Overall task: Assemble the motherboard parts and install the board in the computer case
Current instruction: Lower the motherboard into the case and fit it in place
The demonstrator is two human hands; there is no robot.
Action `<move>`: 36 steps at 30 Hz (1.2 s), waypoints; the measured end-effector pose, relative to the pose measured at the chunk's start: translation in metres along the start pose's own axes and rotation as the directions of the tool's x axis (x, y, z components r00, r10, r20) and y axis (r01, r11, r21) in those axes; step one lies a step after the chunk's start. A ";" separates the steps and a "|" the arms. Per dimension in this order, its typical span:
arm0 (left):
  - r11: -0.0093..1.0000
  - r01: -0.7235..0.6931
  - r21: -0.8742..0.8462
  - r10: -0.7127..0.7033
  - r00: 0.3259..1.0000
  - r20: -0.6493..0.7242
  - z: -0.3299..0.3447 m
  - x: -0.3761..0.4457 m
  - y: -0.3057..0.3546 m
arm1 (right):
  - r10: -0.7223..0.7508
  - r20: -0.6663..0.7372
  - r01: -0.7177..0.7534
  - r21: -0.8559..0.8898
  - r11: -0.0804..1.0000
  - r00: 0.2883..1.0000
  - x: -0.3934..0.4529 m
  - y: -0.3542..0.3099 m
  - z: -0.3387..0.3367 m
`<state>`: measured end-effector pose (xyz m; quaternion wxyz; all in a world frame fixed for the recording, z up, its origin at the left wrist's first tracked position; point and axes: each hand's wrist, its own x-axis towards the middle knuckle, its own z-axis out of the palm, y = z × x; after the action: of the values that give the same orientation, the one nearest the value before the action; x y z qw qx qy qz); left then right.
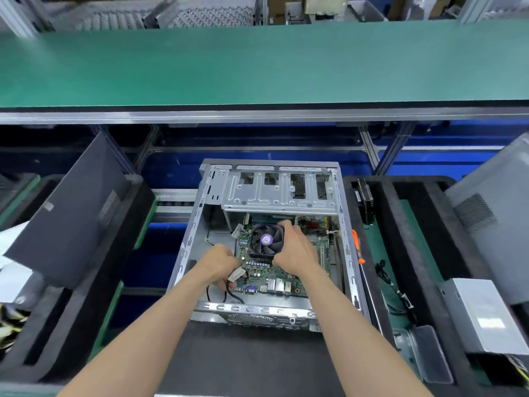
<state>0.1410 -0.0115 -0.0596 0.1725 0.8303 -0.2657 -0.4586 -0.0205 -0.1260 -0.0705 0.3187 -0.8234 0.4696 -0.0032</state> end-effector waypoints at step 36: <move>0.994 0.041 -0.099 -0.054 0.989 -0.135 0.005 0.028 -0.008 | -0.133 0.011 0.133 -0.172 0.976 0.991 -0.008 -0.015 -0.009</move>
<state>0.1510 -0.0225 -0.0852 0.2191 0.8568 -0.2109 -0.4164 -0.0164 -0.1190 -0.0525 0.2452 -0.8774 0.4120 0.0159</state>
